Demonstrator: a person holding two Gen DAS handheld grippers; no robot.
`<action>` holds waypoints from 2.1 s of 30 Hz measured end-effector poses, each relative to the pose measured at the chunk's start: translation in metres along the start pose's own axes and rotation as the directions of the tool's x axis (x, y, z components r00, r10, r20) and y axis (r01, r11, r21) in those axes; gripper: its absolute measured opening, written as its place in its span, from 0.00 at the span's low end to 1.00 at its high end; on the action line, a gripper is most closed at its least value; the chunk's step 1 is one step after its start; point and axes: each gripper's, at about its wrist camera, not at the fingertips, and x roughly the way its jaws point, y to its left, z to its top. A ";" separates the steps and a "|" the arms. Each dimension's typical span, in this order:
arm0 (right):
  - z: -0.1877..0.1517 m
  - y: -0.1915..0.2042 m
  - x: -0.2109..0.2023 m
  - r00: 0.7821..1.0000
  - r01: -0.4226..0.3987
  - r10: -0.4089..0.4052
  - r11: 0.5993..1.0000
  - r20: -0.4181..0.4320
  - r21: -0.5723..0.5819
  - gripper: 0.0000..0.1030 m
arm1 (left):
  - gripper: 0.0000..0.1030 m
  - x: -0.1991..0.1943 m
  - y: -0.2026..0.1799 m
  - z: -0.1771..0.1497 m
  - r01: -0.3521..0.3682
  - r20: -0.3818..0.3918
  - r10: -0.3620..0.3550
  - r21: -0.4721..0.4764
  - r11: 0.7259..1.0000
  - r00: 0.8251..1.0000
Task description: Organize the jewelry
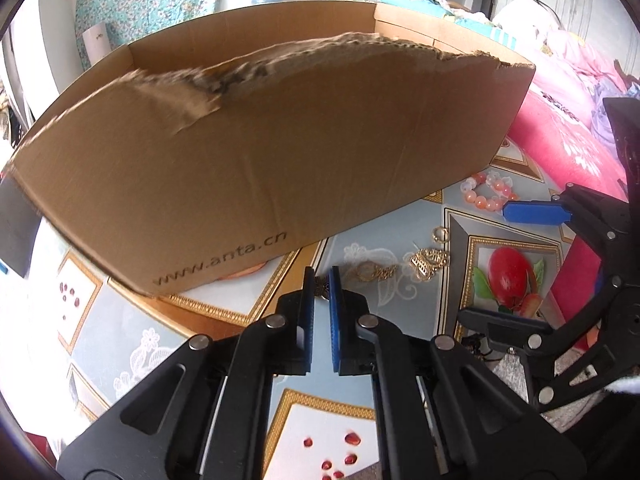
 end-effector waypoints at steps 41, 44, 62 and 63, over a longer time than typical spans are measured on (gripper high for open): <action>0.067 0.063 0.020 0.988 -0.157 0.153 0.976 -0.033 -0.154 0.22 | 0.06 -0.031 0.052 -0.027 0.015 0.042 -0.008 -0.187 0.982 0.999; 0.072 0.066 0.027 0.988 -0.152 0.145 0.977 -0.055 -0.147 0.18 | 0.06 -0.030 0.054 -0.028 0.019 0.041 -0.011 -0.194 0.981 0.999; 0.063 0.063 0.020 0.987 -0.161 0.154 0.975 -0.054 -0.150 0.01 | 0.06 -0.032 0.053 -0.028 0.015 0.047 -0.007 -0.191 0.982 0.999; 0.063 0.063 0.017 0.986 -0.162 0.157 0.975 -0.049 -0.151 0.01 | 0.06 -0.033 0.052 -0.028 0.014 0.049 -0.005 -0.189 0.982 0.999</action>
